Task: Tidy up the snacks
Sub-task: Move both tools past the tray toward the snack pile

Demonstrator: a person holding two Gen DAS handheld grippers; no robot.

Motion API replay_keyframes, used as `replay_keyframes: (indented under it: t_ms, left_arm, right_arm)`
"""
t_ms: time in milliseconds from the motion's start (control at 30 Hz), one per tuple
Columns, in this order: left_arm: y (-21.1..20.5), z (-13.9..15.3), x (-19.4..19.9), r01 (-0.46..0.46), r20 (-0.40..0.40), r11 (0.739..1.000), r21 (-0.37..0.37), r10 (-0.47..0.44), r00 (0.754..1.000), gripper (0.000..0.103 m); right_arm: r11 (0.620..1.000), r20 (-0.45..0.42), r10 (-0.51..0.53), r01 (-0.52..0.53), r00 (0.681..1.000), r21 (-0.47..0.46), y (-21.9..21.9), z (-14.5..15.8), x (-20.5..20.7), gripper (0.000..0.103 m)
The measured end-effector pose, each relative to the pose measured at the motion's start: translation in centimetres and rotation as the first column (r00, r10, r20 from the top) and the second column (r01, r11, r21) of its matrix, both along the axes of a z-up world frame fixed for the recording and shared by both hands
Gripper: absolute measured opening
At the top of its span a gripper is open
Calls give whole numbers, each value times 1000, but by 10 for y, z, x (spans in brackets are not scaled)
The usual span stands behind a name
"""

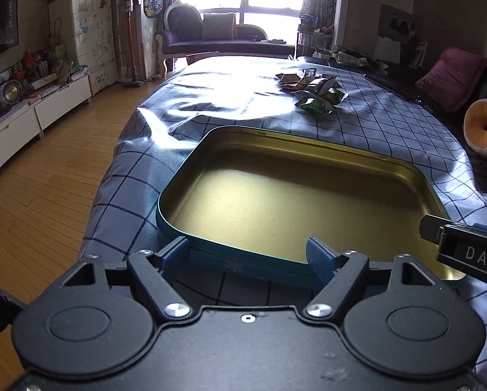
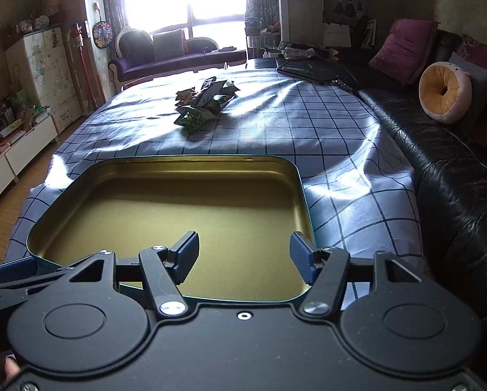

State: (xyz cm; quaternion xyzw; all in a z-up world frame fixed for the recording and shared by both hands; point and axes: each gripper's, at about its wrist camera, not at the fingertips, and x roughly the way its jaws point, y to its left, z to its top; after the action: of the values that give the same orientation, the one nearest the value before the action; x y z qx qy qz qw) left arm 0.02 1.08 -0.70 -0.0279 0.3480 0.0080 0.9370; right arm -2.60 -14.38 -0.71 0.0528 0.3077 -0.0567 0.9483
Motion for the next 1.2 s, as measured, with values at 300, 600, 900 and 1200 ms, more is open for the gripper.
replay_keyframes:
  t_ms: [300, 600, 900, 1200]
  left_arm:
    - [21, 14, 26, -61, -99, 996, -67, 55, 994, 81]
    - [42, 45, 43, -48, -126, 992, -121, 32, 992, 74]
    - [19, 65, 105, 50, -103, 999, 4, -49, 993, 74]
    - [11, 63, 182, 48, -126, 998, 31, -43, 991, 74]
  right_arm:
    - [998, 75, 42, -38, 996, -50, 2, 17, 0, 63]
    - [984, 161, 114, -89, 980, -153, 12, 34, 6, 58]
    - [992, 75, 101, -95, 992, -79, -1, 33, 46, 55]
    - [997, 65, 68, -66, 996, -42, -19, 47, 111, 54]
